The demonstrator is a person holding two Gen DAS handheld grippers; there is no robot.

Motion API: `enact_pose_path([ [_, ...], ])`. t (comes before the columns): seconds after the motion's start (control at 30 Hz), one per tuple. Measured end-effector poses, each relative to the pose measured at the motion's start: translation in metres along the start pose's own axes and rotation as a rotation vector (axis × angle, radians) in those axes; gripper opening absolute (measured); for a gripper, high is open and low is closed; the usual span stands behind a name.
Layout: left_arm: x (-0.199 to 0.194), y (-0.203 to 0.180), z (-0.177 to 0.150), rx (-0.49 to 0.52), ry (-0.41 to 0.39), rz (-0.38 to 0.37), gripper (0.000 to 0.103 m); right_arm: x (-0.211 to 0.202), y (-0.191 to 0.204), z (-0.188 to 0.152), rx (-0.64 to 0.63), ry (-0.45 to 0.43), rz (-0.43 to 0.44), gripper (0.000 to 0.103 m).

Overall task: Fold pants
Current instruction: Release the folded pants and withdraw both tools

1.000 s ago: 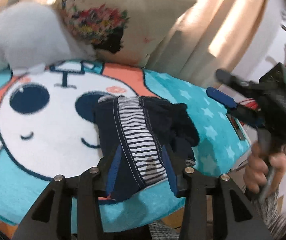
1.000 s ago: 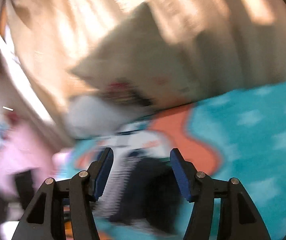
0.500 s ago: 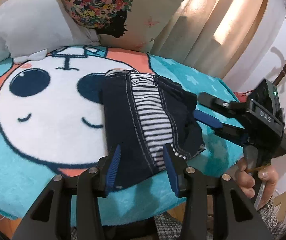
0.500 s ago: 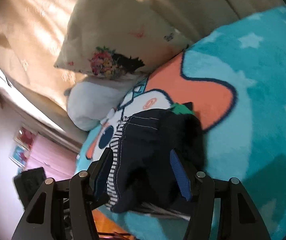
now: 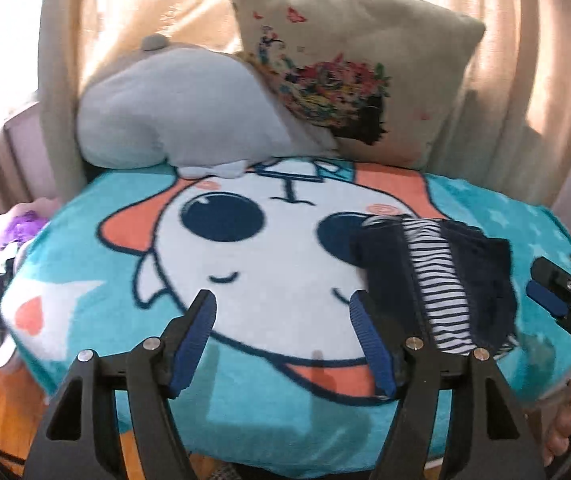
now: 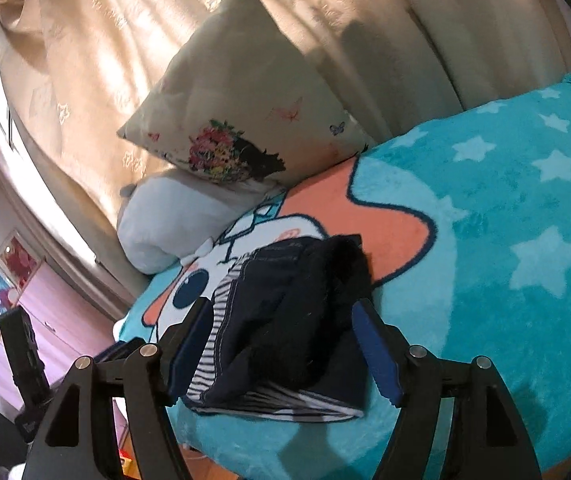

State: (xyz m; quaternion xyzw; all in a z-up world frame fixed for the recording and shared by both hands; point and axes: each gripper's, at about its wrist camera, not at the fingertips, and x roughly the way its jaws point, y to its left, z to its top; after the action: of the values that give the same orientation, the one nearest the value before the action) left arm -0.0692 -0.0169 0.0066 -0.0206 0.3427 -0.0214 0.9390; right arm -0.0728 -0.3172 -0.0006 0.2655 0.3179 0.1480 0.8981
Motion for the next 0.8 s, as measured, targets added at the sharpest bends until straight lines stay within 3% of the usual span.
enact_pose_path([
  [0.8, 0.022, 0.0, -0.005, 0.024, 0.086, 0.027, 0.069, 0.01, 0.0, -0.007, -0.026, 0.013, -0.097, 0.077],
])
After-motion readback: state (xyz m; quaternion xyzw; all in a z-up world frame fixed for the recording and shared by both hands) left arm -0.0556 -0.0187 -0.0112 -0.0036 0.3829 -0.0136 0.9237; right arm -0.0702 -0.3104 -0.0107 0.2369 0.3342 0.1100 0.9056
